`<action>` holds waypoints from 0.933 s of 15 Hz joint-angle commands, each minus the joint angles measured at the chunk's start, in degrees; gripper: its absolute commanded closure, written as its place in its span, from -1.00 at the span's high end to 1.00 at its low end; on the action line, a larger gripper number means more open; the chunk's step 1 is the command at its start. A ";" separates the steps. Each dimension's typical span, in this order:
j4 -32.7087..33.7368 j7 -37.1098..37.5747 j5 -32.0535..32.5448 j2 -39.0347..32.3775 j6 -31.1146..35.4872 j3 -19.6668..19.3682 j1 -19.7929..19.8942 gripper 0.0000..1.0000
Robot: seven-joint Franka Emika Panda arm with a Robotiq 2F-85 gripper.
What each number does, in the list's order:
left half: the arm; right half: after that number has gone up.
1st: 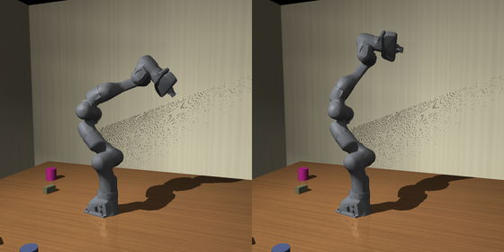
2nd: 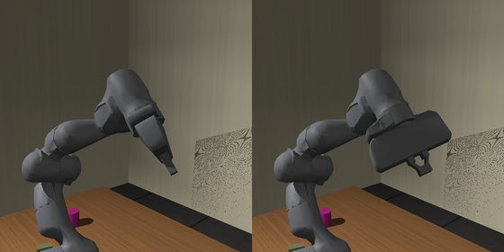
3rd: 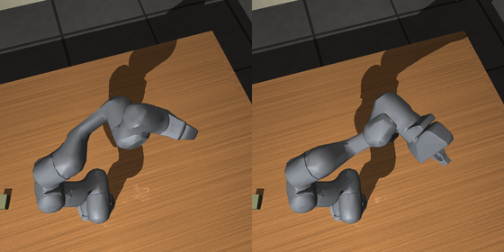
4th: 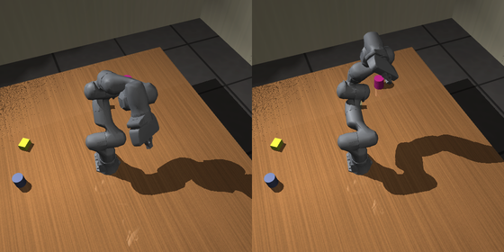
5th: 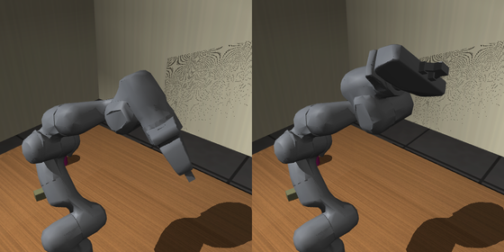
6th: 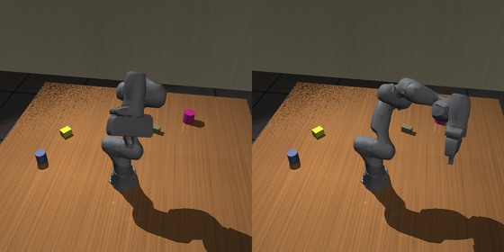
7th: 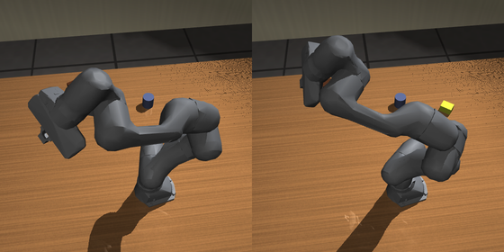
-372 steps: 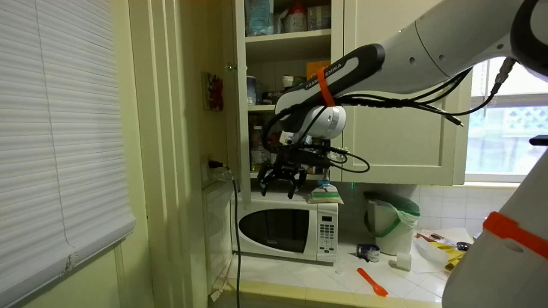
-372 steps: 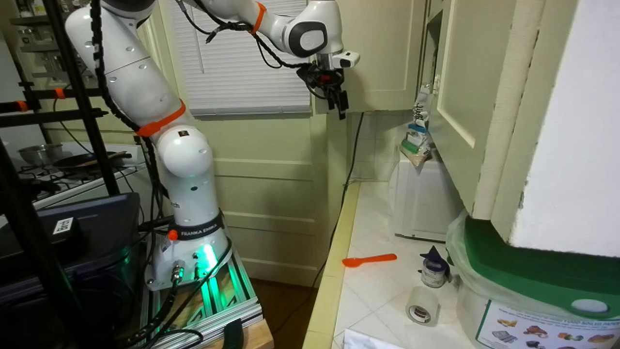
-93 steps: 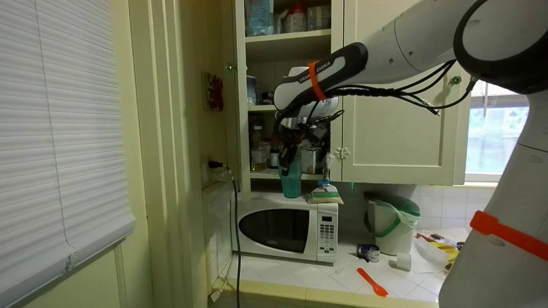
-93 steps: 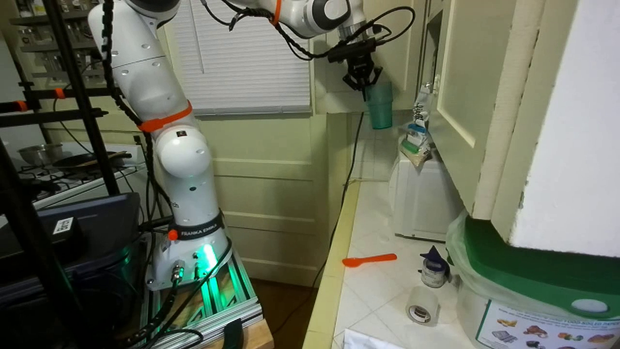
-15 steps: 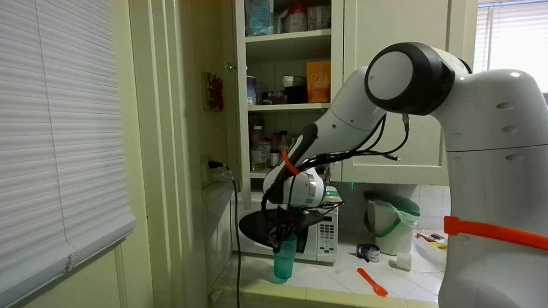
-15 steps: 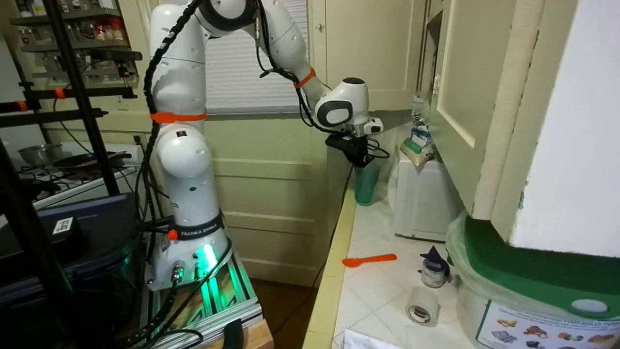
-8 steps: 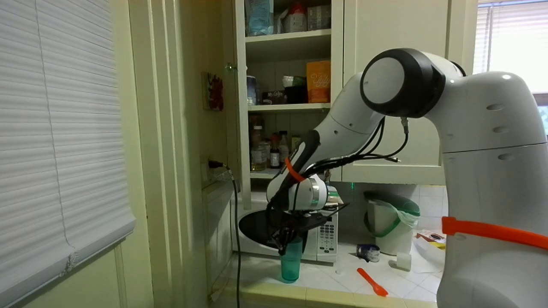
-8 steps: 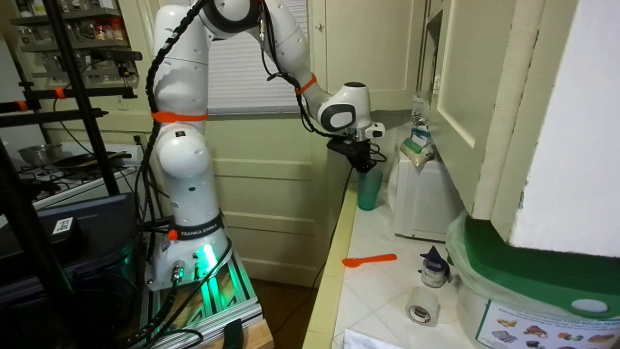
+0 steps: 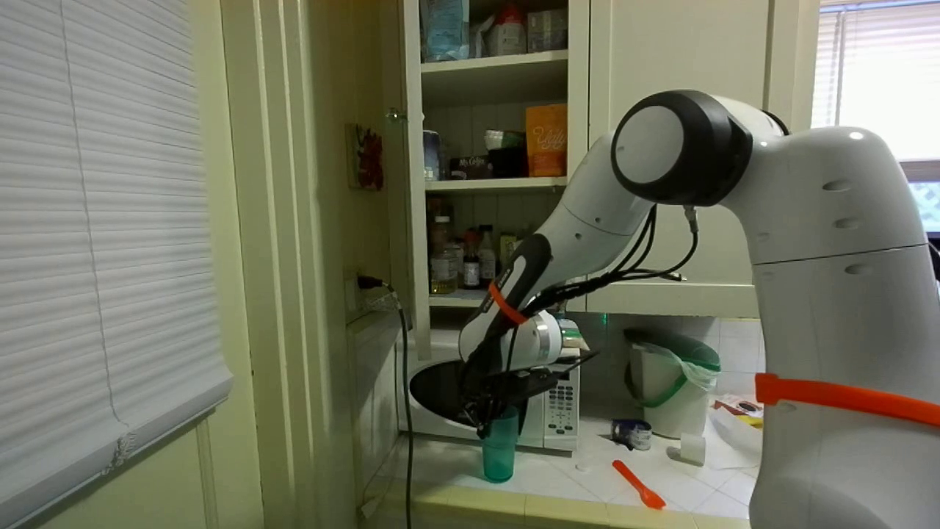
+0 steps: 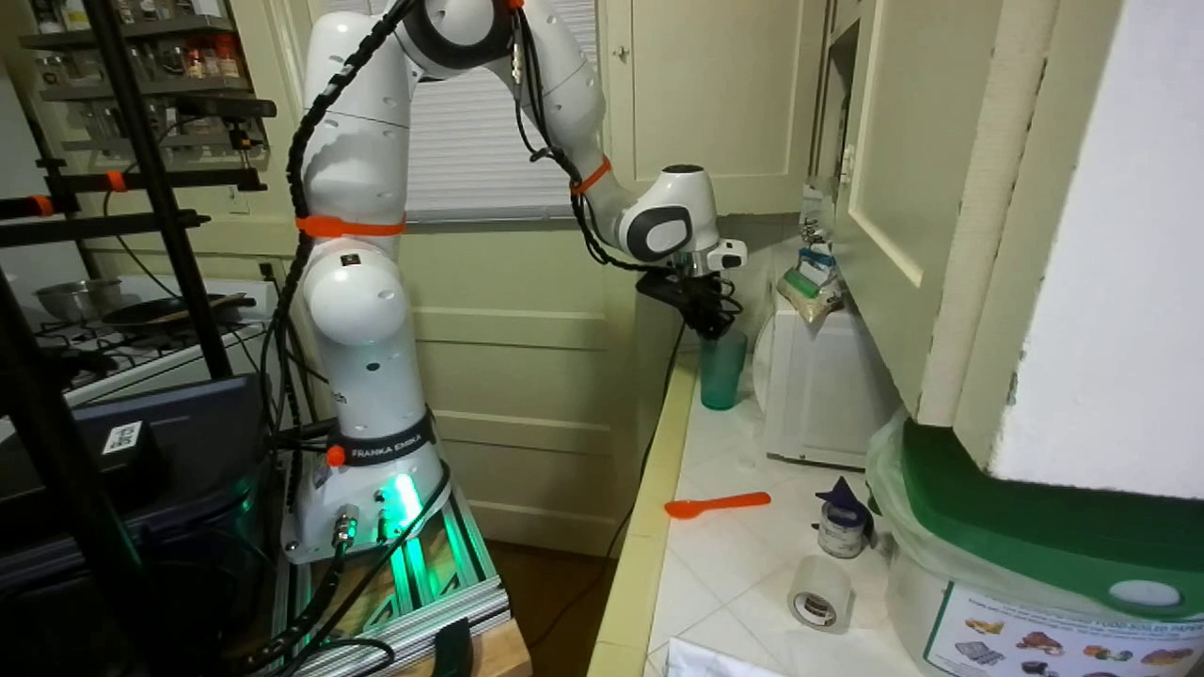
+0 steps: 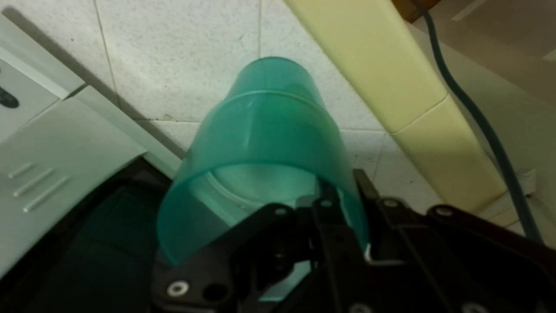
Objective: Remove the cup from the cupboard
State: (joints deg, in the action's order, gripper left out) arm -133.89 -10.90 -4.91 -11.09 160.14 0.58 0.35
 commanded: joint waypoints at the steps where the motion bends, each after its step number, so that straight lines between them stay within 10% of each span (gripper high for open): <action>1: -0.39 3.04 2.07 -0.44 2.92 0.04 -0.26 -0.09; 8: -0.11 4.32 3.76 -0.65 3.03 -0.19 -0.42 0.97; 14: -0.56 4.40 4.33 0.40 3.58 -0.15 -0.47 1.00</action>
State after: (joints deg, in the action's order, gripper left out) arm -133.58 -8.24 -2.61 -11.46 162.28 0.65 0.20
